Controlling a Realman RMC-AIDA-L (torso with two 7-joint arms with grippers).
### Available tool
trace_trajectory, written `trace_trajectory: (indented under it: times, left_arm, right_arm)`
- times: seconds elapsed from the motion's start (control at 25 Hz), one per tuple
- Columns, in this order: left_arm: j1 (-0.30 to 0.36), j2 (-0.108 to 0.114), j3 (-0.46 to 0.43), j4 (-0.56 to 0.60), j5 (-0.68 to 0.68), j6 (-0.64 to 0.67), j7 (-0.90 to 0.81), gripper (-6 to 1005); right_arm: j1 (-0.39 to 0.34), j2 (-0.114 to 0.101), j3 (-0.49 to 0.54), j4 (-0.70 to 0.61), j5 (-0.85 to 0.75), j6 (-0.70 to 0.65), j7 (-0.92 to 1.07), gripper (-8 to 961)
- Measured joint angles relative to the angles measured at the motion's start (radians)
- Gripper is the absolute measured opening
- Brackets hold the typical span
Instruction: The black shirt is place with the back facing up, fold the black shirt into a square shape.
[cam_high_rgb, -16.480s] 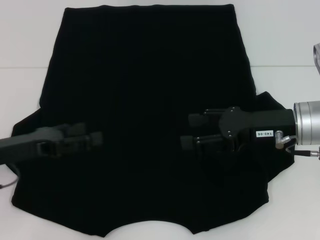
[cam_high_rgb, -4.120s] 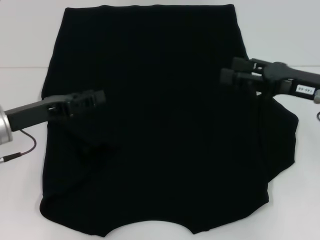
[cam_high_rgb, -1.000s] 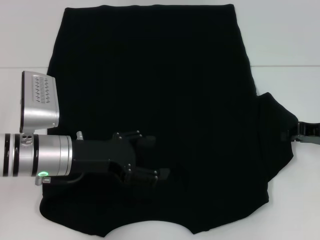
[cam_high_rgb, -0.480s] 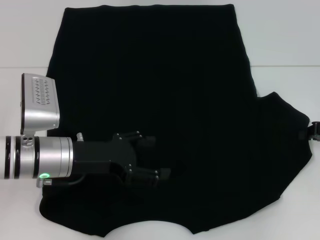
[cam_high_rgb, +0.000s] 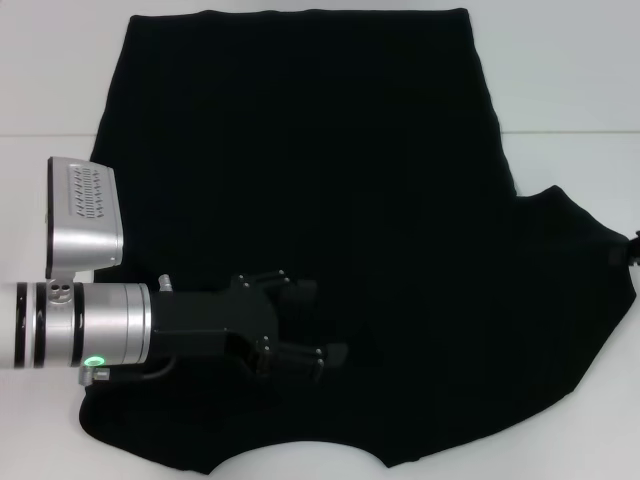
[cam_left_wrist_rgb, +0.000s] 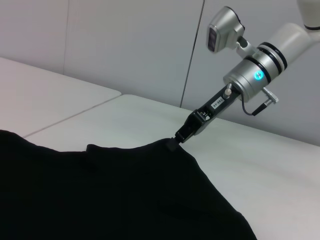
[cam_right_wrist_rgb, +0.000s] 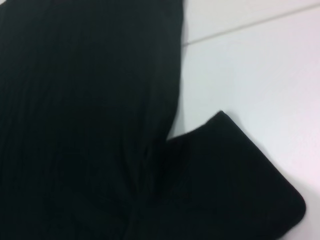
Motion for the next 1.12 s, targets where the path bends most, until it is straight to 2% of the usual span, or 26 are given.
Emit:
trace_trajectory:
  times: [0.28,0.52,0.96,1.12]
  left_arm:
    - [0.001,-0.002,-0.001,-0.001,0.0,-0.007,-0.002,917]
    - [0.001,-0.003,-0.008,-0.001,0.0,-0.008,-0.004,914]
    - [0.001,0.0,-0.013,-0.001,0.0,-0.022,-0.013,908]
    - [0.001,0.002,-0.013,-0.001,0.0,-0.028,-0.013,906]
  right_arm:
    - [0.05,0.011,-0.003,-0.007,0.001,-0.004,-0.004,11]
    - [0.121,0.03,-0.021,-0.017,0.001,-0.029,-0.004,11]
    - [0.254,0.084,-0.245,-0.015,-0.007,-0.034,0.015,10]
    - [0.277,0.093,-0.333,-0.016,-0.008,-0.041,0.046,10]
